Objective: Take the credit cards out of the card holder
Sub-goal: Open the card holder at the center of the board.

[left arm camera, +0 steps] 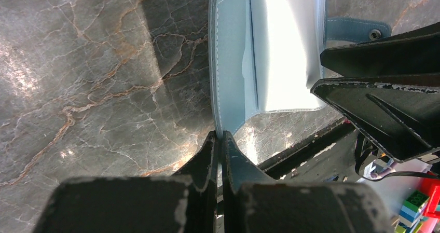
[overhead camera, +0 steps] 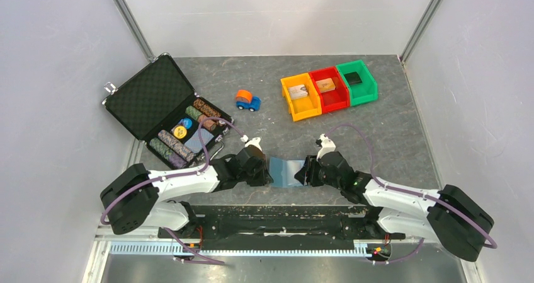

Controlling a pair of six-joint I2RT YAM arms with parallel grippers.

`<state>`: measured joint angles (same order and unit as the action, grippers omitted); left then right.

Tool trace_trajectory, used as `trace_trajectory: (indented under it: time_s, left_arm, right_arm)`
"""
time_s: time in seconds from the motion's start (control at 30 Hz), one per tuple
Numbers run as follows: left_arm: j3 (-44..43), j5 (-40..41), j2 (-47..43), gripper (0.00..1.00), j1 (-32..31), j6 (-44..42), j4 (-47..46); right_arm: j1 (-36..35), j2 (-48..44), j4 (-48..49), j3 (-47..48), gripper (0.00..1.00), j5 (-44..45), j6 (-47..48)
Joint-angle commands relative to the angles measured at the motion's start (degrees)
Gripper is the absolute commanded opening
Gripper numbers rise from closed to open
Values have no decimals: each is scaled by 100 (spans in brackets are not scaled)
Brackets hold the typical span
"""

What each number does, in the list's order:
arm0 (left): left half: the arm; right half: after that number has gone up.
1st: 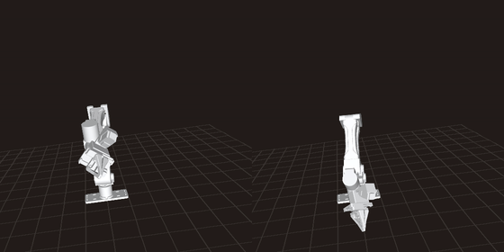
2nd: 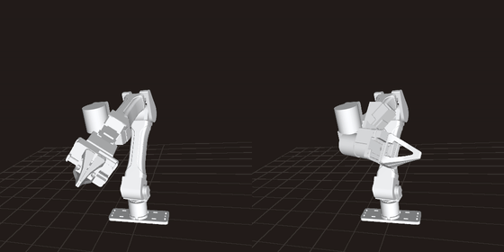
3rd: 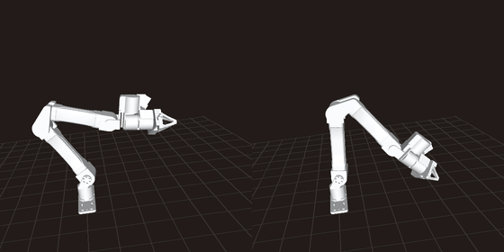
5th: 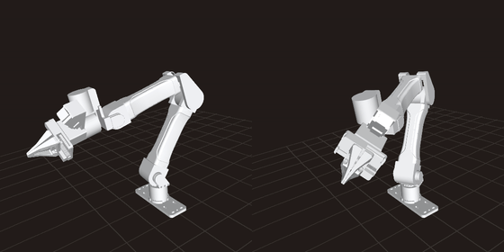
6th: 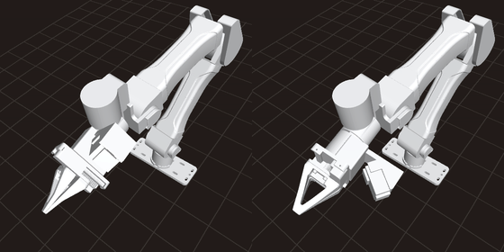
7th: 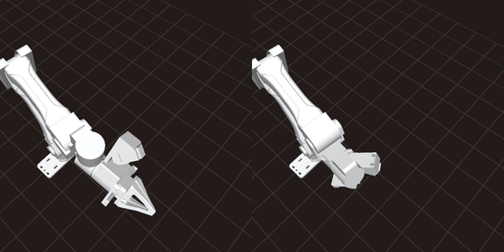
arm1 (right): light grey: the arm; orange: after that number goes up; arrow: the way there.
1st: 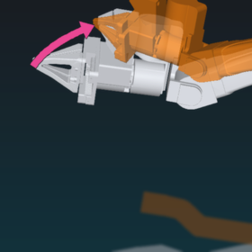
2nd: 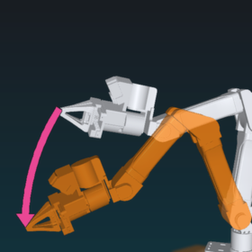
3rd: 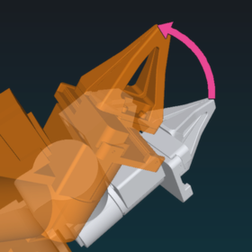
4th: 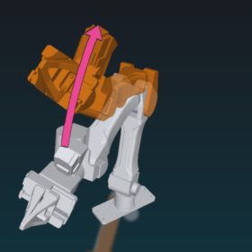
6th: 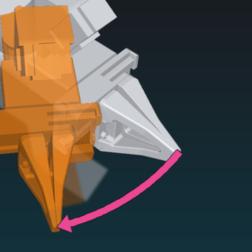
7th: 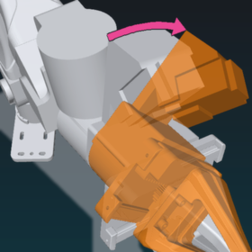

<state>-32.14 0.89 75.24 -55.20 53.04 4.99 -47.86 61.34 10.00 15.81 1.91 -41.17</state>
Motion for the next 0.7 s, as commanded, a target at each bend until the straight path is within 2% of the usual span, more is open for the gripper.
trace_trajectory:
  time_s: [0.0, 0.43, 0.67]
  left_arm:
    - [54, -62, -123, 2, 1, 137, -192]
    - [60, -62, -80, 2, 3, 154, -269]
    - [133, -62, -14, 2, 0, 154, -428]
  right_arm:
    - [-13, 93, 243, -16, 46, 41, -102]
    - [-22, 253, -147, 181, 47, 174, -125]
    - [-24, 422, 319, 100, 47, -117, -279]
